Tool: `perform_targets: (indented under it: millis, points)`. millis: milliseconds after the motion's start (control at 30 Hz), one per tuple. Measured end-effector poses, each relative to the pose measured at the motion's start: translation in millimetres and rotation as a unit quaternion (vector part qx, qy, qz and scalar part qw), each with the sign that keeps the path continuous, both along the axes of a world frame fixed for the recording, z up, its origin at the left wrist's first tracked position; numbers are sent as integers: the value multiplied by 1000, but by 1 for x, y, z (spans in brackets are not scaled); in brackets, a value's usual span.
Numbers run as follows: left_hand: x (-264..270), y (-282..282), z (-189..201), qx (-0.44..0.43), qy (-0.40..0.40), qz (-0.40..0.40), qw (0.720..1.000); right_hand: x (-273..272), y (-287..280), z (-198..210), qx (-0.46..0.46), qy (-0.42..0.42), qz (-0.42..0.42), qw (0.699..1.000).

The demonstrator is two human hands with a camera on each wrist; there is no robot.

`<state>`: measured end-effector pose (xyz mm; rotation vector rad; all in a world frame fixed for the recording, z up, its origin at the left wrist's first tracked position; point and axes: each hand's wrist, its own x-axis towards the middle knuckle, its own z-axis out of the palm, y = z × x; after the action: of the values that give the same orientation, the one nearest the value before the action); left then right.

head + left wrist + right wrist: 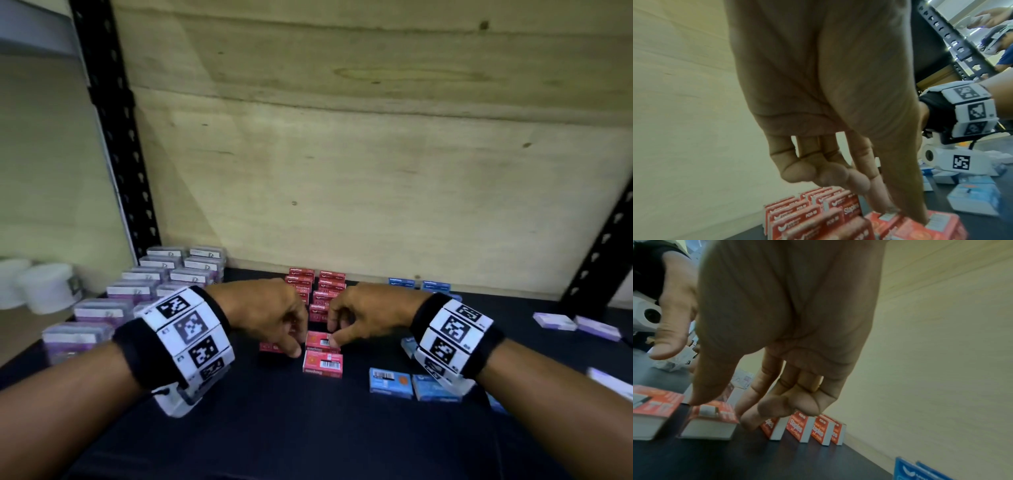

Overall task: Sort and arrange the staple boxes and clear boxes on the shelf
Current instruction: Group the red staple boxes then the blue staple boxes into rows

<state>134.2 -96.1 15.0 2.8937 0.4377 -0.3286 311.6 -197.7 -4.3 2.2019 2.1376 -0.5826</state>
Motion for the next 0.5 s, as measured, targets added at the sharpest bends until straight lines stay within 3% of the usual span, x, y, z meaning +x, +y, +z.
perform_targets:
  millis: [233, 500]
  points:
    - [-3, -12, -9, 80, 7, -6, 997, -5, 4, -3, -2, -28, -4, 1000]
    - [-1, -19, -18, 103, -12, -24, 994, -5, 4, -2, -7, -32, -13, 999]
